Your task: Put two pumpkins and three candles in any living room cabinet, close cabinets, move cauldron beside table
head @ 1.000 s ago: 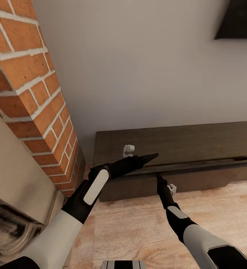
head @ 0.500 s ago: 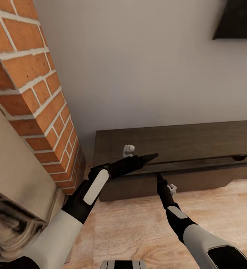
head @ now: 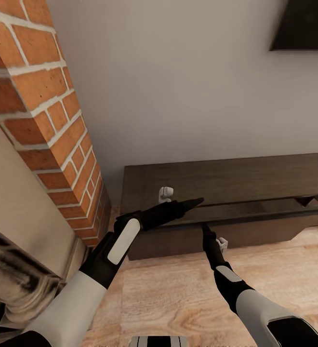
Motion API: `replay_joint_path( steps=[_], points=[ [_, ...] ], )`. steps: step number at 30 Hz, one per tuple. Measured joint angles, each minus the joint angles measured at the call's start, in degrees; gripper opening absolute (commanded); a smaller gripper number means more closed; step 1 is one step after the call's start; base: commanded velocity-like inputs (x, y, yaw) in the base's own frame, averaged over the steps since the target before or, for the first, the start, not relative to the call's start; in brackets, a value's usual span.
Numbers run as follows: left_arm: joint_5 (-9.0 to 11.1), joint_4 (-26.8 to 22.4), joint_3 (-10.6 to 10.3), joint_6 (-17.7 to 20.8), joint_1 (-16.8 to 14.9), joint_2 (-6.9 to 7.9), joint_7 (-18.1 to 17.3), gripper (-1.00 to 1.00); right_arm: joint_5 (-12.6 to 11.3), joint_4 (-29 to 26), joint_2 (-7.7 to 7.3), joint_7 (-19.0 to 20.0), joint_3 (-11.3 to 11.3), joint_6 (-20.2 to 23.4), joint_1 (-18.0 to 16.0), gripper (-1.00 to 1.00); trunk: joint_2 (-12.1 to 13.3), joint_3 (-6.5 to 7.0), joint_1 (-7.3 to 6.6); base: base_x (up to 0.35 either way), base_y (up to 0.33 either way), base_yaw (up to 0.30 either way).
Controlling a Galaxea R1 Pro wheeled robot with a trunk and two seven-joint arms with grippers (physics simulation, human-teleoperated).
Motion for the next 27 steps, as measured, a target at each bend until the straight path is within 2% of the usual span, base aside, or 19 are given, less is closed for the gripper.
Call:
replay_joint_path(
  steps=[27],
  points=[
    [0.0, 0.06, -0.02, 0.0, 0.01, -0.09, 0.18, 1.0, -0.19, 0.01, -0.01, 0.01, -0.76, 0.04, -0.01, -1.0, 0.0, 0.0, -0.01, -0.076, 0.0, 0.0]
  ],
)
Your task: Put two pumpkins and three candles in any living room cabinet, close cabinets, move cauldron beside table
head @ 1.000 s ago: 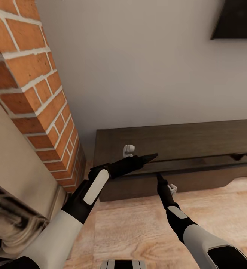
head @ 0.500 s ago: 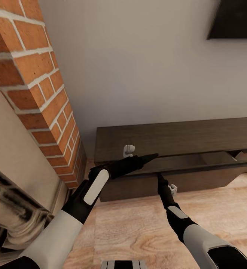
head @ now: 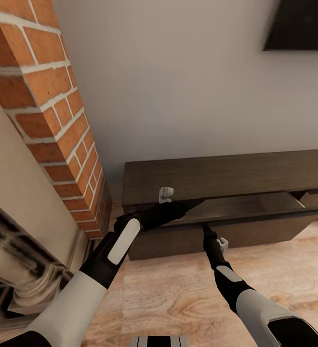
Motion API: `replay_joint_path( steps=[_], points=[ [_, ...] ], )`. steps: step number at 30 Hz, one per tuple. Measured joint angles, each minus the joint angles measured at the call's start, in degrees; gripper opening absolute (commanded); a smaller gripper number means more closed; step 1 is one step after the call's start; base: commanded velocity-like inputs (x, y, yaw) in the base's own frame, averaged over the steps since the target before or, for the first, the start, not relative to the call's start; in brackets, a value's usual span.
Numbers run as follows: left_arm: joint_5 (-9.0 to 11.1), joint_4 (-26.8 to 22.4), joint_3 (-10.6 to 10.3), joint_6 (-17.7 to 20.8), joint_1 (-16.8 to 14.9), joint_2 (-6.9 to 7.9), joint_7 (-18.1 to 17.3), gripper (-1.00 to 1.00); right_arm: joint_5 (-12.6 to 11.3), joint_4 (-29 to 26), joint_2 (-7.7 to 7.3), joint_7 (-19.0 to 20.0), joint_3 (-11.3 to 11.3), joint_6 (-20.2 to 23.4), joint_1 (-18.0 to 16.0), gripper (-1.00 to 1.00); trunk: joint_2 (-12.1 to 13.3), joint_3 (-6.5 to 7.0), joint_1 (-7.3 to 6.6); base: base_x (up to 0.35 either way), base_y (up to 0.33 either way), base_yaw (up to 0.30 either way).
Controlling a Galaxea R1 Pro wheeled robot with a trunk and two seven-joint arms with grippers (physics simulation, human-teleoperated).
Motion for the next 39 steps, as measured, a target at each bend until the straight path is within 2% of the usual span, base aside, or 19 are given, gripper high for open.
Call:
replay_joint_path(
  steps=[39],
  points=[
    [-0.09, 0.03, -0.26, 0.0, 0.0, 0.0, 0.17, 1.0, -0.1, -0.02, -0.28, 0.0, -0.33, 0.02, -0.01, -1.0, 0.0, 0.0, 0.01, -0.082, 0.0, 0.0]
  ],
)
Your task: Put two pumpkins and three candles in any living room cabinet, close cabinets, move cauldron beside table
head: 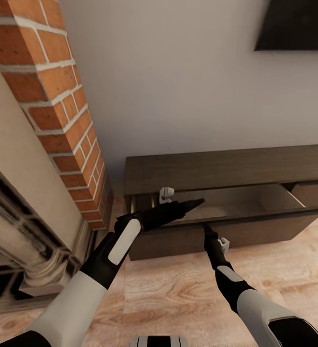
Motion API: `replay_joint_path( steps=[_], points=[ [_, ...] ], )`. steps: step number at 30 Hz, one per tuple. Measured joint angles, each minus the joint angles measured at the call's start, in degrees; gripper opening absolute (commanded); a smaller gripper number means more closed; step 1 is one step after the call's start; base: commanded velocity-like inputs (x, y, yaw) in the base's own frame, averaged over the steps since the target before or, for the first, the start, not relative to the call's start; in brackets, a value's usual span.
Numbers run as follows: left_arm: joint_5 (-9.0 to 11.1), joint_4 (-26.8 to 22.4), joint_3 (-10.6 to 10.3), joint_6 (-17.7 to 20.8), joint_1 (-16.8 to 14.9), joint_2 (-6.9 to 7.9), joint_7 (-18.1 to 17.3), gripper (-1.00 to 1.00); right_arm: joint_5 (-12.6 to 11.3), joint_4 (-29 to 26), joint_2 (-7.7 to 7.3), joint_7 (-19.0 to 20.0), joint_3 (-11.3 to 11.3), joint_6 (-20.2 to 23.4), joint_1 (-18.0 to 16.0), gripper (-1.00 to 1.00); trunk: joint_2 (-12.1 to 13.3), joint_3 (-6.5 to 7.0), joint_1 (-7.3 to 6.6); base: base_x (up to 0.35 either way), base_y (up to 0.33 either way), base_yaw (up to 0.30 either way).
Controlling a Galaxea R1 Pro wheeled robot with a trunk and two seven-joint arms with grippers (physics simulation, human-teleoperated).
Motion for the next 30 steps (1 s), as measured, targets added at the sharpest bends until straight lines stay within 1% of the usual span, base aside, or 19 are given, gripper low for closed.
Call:
replay_joint_path(
  steps=[5, 9, 22, 30],
  points=[
    [0.0, 0.0, 0.0, 0.0, -0.01, 0.0, 0.0, 1.0, 0.02, 0.01, -0.04, 0.01, -0.01, -0.02, 0.0, -1.0, 0.0, 0.0, -0.01, -0.052, 0.0, 0.0],
    [0.0, 0.0, 0.0, 0.0, -0.01, 0.0, 0.0, 1.0, 0.01, 0.0, -0.15, 0.01, 0.0, 0.0, 0.0, -1.0, 0.0, 0.0, 0.01, -0.155, 0.0, 0.0],
    [0.0, 0.0, 0.0, 0.0, 0.0, 0.0, 0.0, 1.0, 0.01, 0.0, -0.23, 0.02, 0.07, -0.02, 0.0, -1.0, 0.0, 0.0, 0.0, -0.05, 0.0, 0.0],
    [-0.08, 0.0, 0.0, 0.0, 0.01, 0.0, 0.08, 1.0, 0.04, 0.02, -0.22, 0.04, 0.07, -0.06, 0.01, -1.0, 0.0, 0.0, -0.01, -0.008, 0.0, 0.0]
  ],
)
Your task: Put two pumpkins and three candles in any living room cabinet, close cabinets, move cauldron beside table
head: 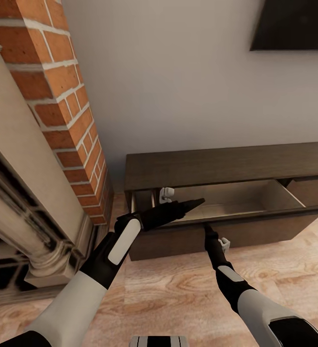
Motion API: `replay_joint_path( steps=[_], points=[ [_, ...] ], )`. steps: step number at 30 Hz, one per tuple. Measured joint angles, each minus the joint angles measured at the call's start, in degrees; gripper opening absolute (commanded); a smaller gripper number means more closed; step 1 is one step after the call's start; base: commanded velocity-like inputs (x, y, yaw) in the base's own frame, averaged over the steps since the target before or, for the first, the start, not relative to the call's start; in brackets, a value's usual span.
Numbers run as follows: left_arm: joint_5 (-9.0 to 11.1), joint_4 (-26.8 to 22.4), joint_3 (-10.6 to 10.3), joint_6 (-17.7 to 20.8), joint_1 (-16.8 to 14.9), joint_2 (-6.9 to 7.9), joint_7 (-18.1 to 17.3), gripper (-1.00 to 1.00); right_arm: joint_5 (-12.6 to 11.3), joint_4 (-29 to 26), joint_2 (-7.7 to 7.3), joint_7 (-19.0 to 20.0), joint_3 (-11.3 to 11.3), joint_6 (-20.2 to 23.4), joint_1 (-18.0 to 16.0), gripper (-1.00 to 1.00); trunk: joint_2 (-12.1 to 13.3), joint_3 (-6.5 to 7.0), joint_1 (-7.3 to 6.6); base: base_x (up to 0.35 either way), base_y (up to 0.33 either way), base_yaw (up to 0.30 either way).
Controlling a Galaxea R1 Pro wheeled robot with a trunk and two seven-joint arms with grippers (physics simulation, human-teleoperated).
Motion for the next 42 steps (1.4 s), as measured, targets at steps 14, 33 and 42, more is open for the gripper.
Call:
replay_joint_path(
  steps=[14, 33, 42],
  points=[
    [-0.01, 0.0, 0.0, 0.0, -0.01, 0.0, 0.0, 1.0, 0.07, -0.01, -0.19, 0.0, 0.02, 0.03, 0.0, -1.0, 0.0, 0.0, 0.0, -0.068, 0.0, 0.0],
    [-0.01, 0.0, 0.0, 0.0, -0.01, 0.0, 0.01, 1.0, 0.07, -0.02, -0.28, 0.0, 0.09, 0.04, 0.0, -1.0, 0.0, 0.0, 0.01, -0.024, 0.0, 0.0],
    [-0.01, 0.0, 0.0, 0.0, -0.02, 0.0, 0.01, 1.0, 0.09, 0.0, -0.27, 0.02, 0.08, 0.02, 0.0, -1.0, 0.0, 0.0, 0.0, -0.004, 0.0, 0.0]
  ],
)
